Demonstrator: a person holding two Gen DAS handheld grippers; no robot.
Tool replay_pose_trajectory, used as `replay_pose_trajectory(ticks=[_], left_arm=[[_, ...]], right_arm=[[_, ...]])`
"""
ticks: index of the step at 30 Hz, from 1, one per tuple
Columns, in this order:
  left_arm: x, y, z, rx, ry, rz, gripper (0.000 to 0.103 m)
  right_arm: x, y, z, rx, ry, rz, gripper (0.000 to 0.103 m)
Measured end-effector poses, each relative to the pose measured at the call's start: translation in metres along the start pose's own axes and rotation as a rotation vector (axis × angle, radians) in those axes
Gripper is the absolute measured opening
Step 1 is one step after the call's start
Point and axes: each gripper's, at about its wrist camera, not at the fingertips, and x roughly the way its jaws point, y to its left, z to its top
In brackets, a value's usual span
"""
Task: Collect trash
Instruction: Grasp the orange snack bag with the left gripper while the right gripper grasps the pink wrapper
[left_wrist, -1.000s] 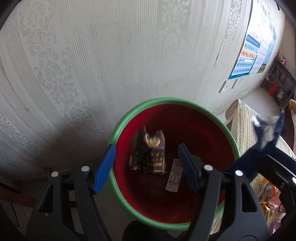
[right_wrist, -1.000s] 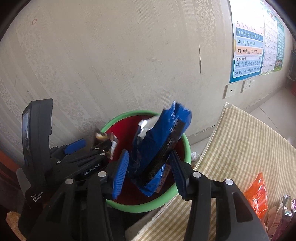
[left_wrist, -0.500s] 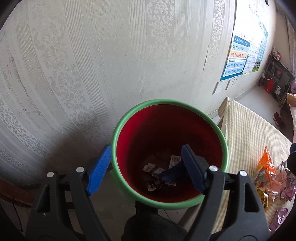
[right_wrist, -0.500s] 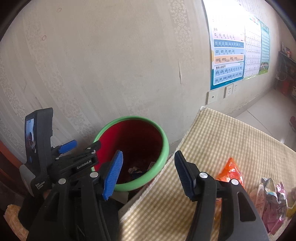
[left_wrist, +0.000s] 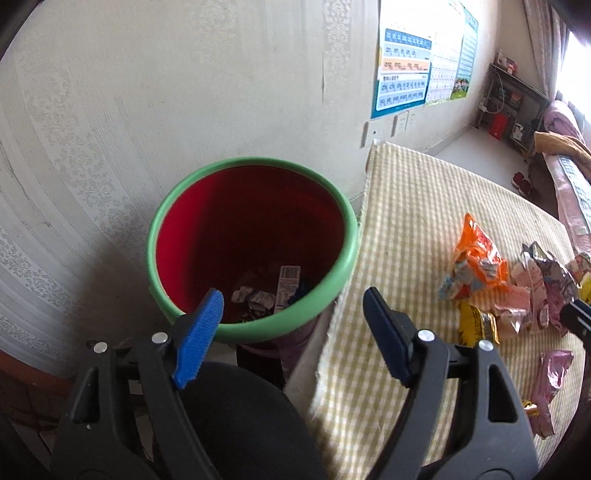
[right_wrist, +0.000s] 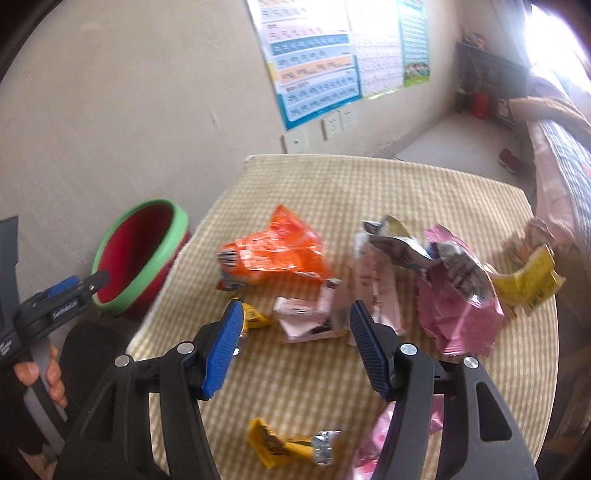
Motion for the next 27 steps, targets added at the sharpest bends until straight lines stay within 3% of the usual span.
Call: replay_pose_trajectory(ticks=[5,10,11,13,14,17,23,27], left_arm=[[-0.003,-0.035,0.002,0.102,-0.024,-0.027,0.075],[0.004,-0.079,0.017,0.210,-0.023,-0.117,0.075],[0.008,-0.089,0.021,0.231,-0.021,-0.129,0.075],[0.016,-0.108,0.029,0.266,-0.012,-0.158,0.075],[0.020,-0.117,0.032,0.283,-0.004,-0.170,0.075],[0.039,-0.143,0.041,0.327,0.030,-0.191,0.075],[0.083,-0.168,0.042,0.295,0.145,-0.209,0.076],[0.089,-0.168,0.041,0.252,0.235,-0.275,0.075]], right_arm=[[0.041,-0.050,0.007,0.169,0.085,-0.023,0.059],[0.071,-0.061,0.011,0.176,0.134,-0.026,0.056],[0.074,-0.061,0.011,0.174,0.140,-0.015,0.046],[0.074,-0.060,0.010,0.173,0.144,0.012,0.040],[0.070,-0.059,0.009,0.177,0.137,0.027,0.029],[0.053,-0.054,0.002,0.188,0.099,0.068,0.029],[0.025,-0.043,-0.011,0.179,0.061,0.113,0.029],[0.017,-0.036,-0.013,0.166,0.055,0.127,0.029]])
